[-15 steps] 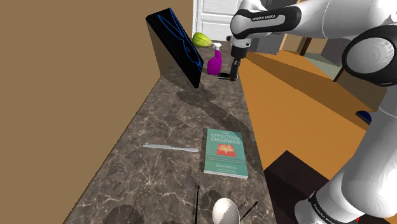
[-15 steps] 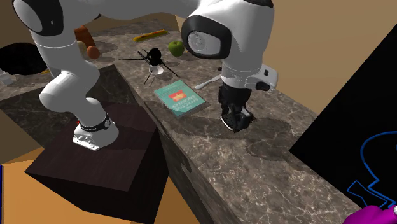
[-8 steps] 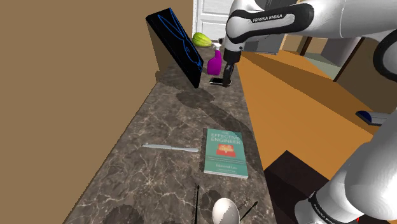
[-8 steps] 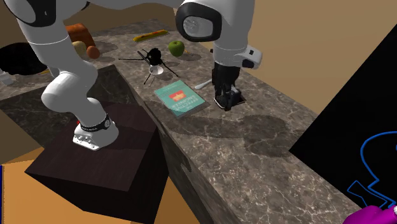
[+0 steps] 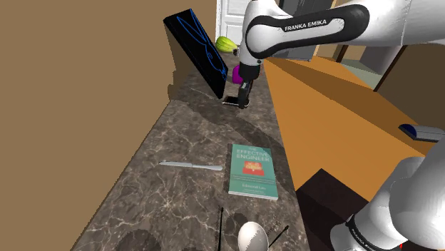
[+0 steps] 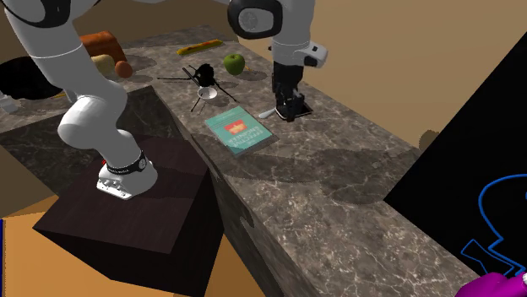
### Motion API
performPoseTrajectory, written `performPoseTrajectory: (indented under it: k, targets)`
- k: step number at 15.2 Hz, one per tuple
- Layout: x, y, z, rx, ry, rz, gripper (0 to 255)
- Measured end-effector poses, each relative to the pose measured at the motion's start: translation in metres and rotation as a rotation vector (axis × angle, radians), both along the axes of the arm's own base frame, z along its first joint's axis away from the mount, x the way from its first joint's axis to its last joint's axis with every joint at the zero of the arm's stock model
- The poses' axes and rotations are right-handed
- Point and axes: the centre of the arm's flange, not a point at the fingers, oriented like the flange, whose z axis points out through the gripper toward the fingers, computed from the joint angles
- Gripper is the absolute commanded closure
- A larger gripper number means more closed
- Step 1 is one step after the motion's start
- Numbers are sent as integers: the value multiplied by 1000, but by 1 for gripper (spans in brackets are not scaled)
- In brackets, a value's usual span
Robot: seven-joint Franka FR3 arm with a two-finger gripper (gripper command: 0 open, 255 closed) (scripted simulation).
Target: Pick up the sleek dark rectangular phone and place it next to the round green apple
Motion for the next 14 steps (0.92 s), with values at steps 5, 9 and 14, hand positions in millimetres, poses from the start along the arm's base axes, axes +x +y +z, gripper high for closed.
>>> performPoseTrajectory:
  k: [5, 9, 14]
  targets:
    - [-19, 65, 3, 0, 0, 0, 255]
    - [-42, 115, 1, 0, 0, 0, 255]
    - [-61, 174, 2, 0, 0, 0, 255]
